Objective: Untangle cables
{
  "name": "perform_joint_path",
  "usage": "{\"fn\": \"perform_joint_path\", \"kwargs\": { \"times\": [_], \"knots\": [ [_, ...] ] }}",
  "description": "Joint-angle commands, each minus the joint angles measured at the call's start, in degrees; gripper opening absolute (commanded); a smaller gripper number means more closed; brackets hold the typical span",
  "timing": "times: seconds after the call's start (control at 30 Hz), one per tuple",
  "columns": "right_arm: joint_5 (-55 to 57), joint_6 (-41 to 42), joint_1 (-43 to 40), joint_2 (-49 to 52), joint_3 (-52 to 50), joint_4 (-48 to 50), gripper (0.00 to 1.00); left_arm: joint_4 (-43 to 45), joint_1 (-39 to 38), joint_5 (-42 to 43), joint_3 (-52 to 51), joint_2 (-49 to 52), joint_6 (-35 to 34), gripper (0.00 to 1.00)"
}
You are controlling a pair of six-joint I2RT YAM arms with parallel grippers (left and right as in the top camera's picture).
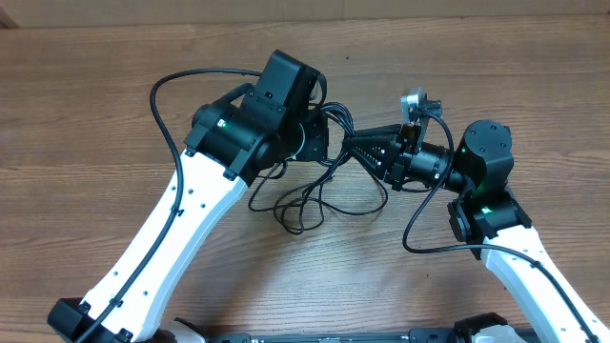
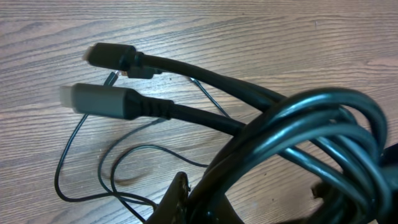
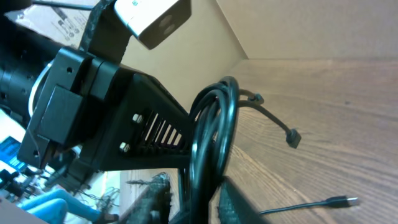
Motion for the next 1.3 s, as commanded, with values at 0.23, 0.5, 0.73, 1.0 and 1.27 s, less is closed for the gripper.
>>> {"fn": "perform_joint_path", "kwargs": {
  "times": [0.23, 0.5, 0.73, 1.0, 1.27],
  "knots": [
    [-0.37, -0.26, -0.07, -0.07, 0.5, -0.59, 0.04, 0.39, -0.46, -2.8, 1.09, -0.31, -1.68, 0.04],
    [-1.62, -0.26, -0.07, -0.07, 0.5, -1.38, 0.04, 0.37, -0.46, -7.76, 1.09, -0.31, -3.74, 0.04],
    [-2.99, -0.26, -0.07, -0.07, 0.5, -1.4, 0.04, -0.07, -0.35, -12.76, 1.09, -0.31, -11.52, 0.05],
    [-2.97, -0.26, -0.07, -0.04, 0.5, -2.16, 0.04, -1.7, -0.33, -16.83, 1.09, -0.31, -24.92, 0.04],
    [-2.95, -0.26, -0.07, -0.04, 0.5, -5.95, 0.04, -4.44, -0.31, -18.14, 1.09, -0.31, -42.53, 0.05]
  ]
}}
